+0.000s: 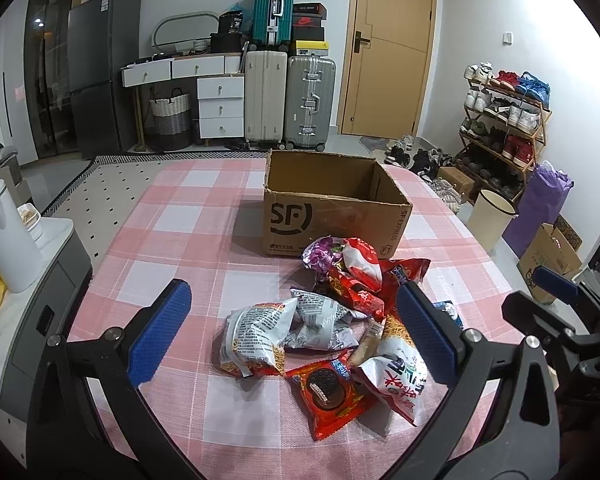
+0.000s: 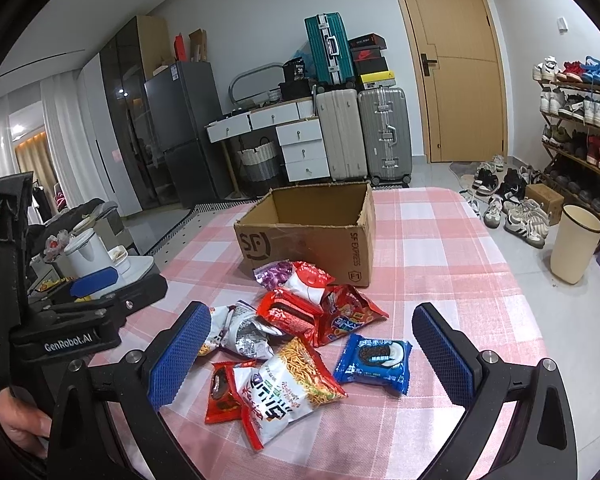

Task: Organize snacks
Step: 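Lower the right tool onto the white-and-red noodle-snack bag and close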

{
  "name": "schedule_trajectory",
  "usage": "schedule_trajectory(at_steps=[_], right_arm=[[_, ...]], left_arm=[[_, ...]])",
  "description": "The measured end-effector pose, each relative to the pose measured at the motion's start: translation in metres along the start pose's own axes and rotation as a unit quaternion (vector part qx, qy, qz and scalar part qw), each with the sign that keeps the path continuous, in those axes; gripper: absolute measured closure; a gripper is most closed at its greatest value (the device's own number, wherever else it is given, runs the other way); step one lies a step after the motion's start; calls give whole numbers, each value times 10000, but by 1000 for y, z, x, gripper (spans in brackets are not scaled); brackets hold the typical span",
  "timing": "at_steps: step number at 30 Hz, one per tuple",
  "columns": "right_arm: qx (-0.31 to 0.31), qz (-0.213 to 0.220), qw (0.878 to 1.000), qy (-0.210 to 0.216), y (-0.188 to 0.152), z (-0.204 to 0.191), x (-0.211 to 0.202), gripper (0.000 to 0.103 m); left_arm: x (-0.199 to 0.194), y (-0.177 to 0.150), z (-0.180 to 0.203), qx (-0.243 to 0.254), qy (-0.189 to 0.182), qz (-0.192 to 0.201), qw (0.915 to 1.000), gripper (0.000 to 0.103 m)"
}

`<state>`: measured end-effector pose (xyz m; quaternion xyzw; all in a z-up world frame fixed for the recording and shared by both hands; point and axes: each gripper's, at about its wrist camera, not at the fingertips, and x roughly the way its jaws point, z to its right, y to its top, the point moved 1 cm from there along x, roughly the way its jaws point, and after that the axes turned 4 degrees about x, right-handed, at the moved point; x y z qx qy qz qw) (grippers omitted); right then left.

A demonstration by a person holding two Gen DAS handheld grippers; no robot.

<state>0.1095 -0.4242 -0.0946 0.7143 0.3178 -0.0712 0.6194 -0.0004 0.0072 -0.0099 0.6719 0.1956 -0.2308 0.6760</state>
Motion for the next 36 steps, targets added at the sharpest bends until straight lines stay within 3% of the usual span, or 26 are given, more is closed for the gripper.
schedule_trajectory(at_steps=[9, 21, 36], right_arm=[[-65, -388, 9992, 100, -18, 6, 18, 0], [-76, -1104, 9919, 631, -56, -2, 58, 0], [40, -1594, 9839, 803, -68, -7, 104, 0]], left_arm=[[9, -4, -13, -104, 10, -115, 9999, 1], [24, -8, -33, -283, 42, -200, 9994, 1], [35, -17, -42, -338, 49, -295, 9990, 1]])
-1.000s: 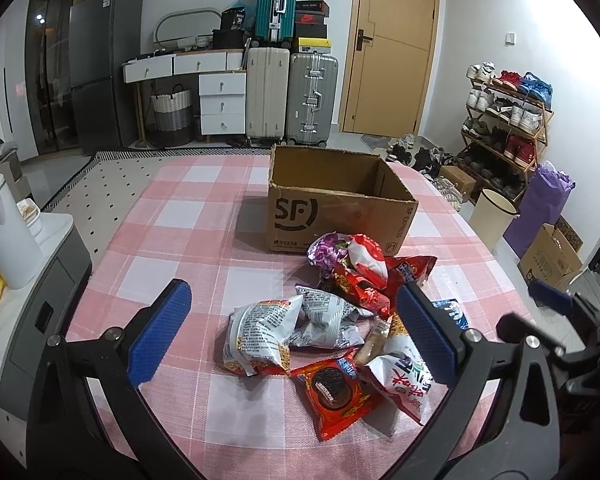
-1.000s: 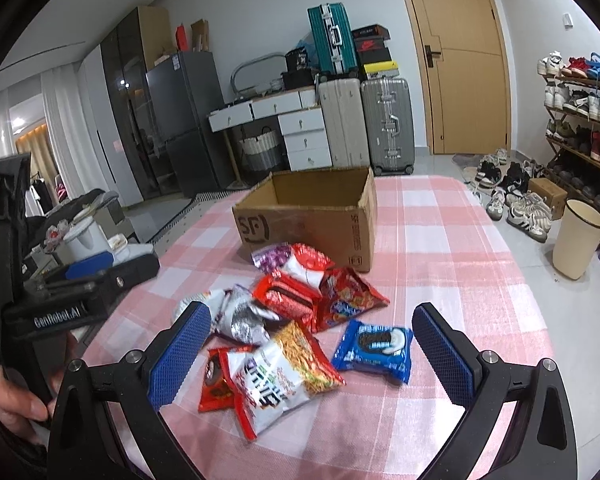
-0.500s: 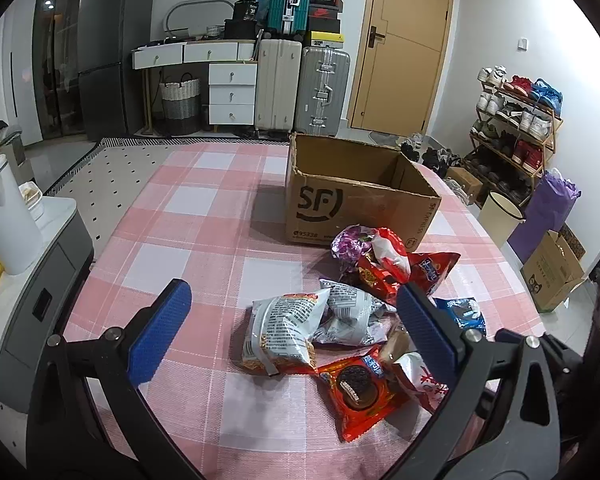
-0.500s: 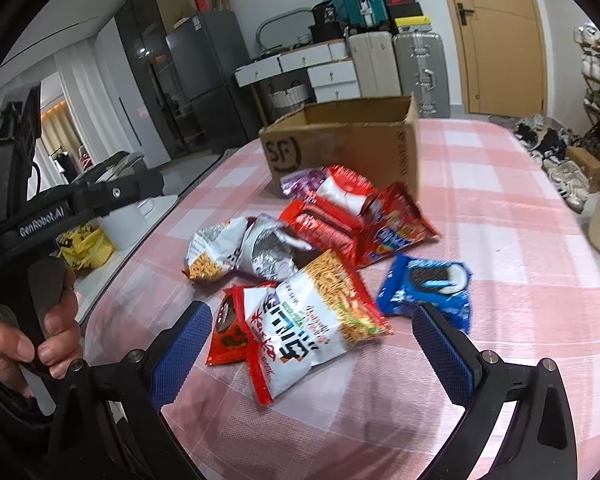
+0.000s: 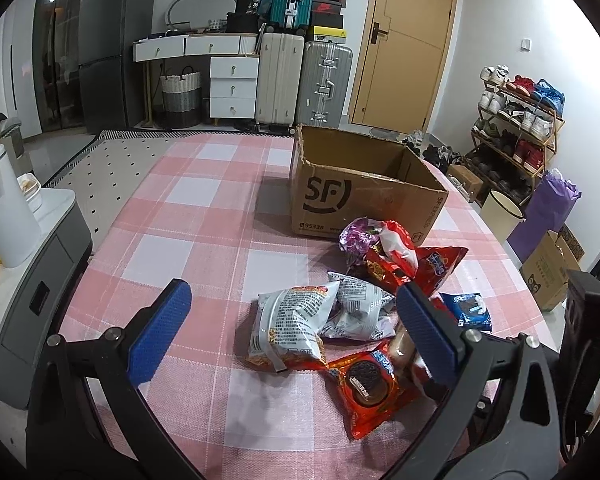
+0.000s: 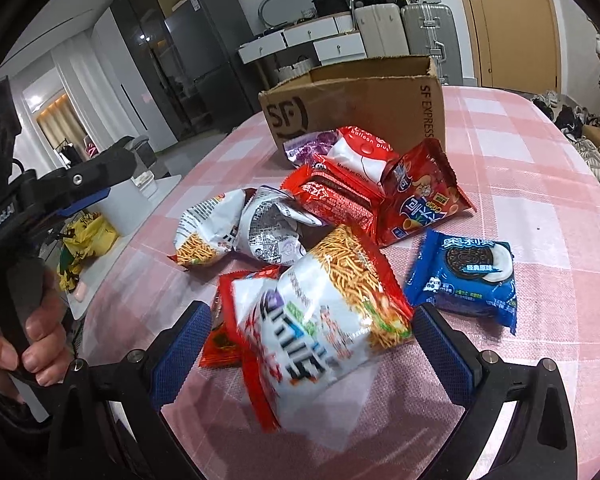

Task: Organize snacks
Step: 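Lower the right tool onto the white-and-red noodle-snack bag and close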

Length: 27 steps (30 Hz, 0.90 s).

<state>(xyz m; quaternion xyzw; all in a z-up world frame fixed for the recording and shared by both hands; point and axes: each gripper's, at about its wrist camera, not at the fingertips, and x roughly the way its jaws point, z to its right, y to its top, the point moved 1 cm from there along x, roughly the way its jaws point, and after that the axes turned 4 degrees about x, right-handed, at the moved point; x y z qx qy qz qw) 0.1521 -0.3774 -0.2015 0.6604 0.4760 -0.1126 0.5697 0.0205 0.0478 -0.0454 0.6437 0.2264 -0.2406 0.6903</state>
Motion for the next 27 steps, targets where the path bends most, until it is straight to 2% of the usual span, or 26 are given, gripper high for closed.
schedule_trajectory(at_steps=[5, 9, 11, 18, 27], right_arm=[[54, -90, 9999, -30, 3, 3, 10, 1], [25, -294, 9994, -199, 1, 3, 24, 11], [53, -265, 9995, -161, 0, 5, 24, 13], [62, -129, 9999, 22, -3, 9, 18, 33], [289, 7, 9991, 301, -5, 17, 6, 39]], left_arm=[[7, -2, -2, -37, -5, -74, 10000, 1], [9, -3, -4, -57, 6, -100, 9999, 1], [9, -3, -5, -70, 18, -106, 9999, 1], [13, -4, -9, -110, 61, -144, 9998, 1], [15, -3, -13, -140, 135, -198, 9996, 1]])
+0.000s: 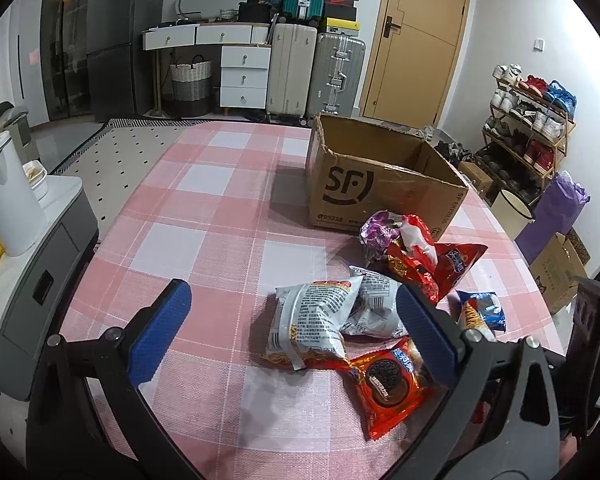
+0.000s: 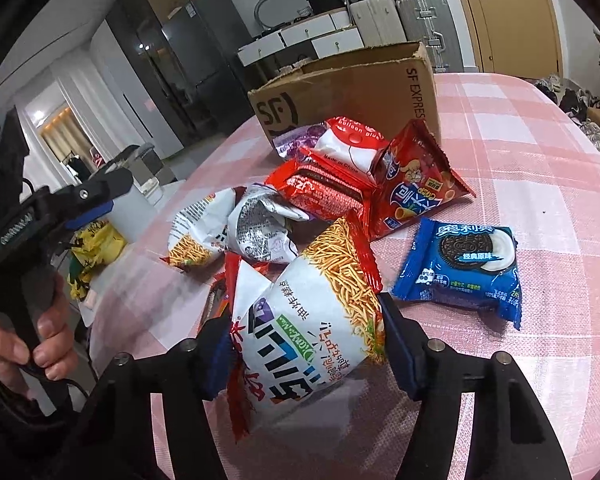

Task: Organize snacks
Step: 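Lower the right tool onto the white-and-red noodle-snack bag and close, then grasp the white chip bag with the left tool while the right tool lifts the noodle bag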

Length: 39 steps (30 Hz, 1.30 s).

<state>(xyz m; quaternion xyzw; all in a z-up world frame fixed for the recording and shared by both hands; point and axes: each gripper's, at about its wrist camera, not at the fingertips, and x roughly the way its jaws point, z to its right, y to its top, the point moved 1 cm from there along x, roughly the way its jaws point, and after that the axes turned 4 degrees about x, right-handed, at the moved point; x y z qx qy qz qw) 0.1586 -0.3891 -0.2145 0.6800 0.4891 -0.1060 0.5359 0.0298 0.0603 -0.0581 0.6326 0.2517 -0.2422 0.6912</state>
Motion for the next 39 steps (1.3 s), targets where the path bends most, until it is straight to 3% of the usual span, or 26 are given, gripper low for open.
schedule_trajectory(at_steps=[15, 19, 31, 39], right_arm=[[111, 316, 9993, 179, 4, 5, -22, 39], [74, 427, 9989, 200, 6, 4, -29, 39], [92, 486, 9984, 266, 7, 9, -36, 39], [141, 432, 9987, 246, 9, 14, -30, 39]], left_arm=[[22, -3, -5, 33, 107, -257, 9996, 1], [39, -8, -7, 47, 75, -519, 9986, 1], [84, -13, -12, -5, -268, -1038, 9942, 1], [106, -15, -17, -124, -536, -1178, 9915, 1]])
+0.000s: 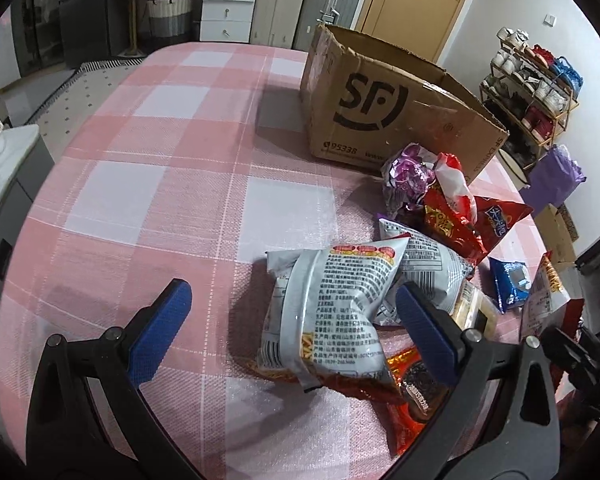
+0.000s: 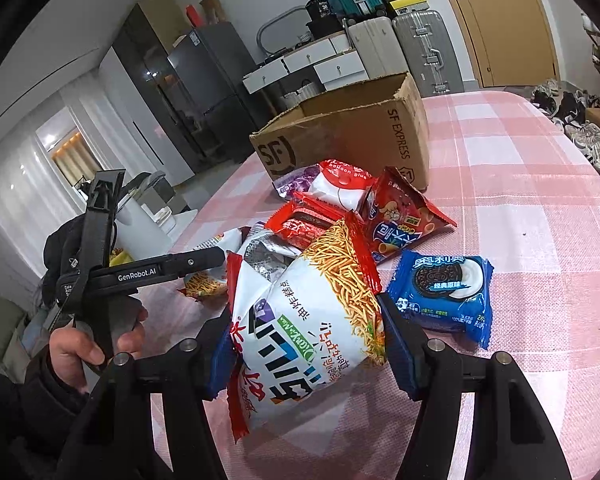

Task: Organize snacks
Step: 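Grasp the white chip bag with the left tool while the right tool lifts the noodle bag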

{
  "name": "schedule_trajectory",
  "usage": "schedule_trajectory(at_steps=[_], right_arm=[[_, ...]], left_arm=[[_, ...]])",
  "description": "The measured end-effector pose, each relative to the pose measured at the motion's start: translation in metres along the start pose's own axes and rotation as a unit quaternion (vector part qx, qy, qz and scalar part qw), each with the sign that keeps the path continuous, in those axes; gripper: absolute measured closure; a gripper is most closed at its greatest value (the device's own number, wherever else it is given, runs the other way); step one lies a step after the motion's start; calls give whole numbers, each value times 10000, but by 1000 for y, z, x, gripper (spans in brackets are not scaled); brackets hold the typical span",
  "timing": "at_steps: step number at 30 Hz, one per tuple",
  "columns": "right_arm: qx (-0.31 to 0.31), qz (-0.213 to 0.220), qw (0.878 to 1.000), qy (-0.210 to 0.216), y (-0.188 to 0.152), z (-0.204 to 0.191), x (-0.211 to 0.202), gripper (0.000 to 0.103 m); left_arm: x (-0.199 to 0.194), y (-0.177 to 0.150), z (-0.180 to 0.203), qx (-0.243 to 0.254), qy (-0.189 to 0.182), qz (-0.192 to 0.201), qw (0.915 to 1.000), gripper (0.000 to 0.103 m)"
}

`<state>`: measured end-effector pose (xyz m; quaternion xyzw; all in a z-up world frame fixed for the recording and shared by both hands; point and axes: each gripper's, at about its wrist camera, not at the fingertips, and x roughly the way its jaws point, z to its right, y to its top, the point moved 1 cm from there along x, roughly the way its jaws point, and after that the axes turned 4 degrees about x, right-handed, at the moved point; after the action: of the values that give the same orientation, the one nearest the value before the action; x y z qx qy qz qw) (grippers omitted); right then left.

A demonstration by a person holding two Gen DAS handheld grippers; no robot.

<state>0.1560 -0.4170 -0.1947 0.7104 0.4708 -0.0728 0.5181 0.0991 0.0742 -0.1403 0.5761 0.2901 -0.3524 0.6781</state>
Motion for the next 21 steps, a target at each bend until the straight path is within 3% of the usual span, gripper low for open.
schedule_trajectory(at_steps=[8, 12, 16, 21], right_arm=[[-16, -59, 10000, -20, 0, -1, 3, 39], [-7, -87, 10000, -25, -1, -1, 5, 39], [-22, -109, 9999, -36, -1, -3, 6, 39], [-27, -101, 9999, -37, -1, -3, 7, 38]], left_arm=[[24, 3, -13, -241, -567, -244, 9978, 16], [29, 2, -13, -143, -744, -332, 9966, 48], [29, 1, -15, -118, -913, -281, 9954, 56], [27, 0, -20, -145, -932, -168, 9954, 58]])
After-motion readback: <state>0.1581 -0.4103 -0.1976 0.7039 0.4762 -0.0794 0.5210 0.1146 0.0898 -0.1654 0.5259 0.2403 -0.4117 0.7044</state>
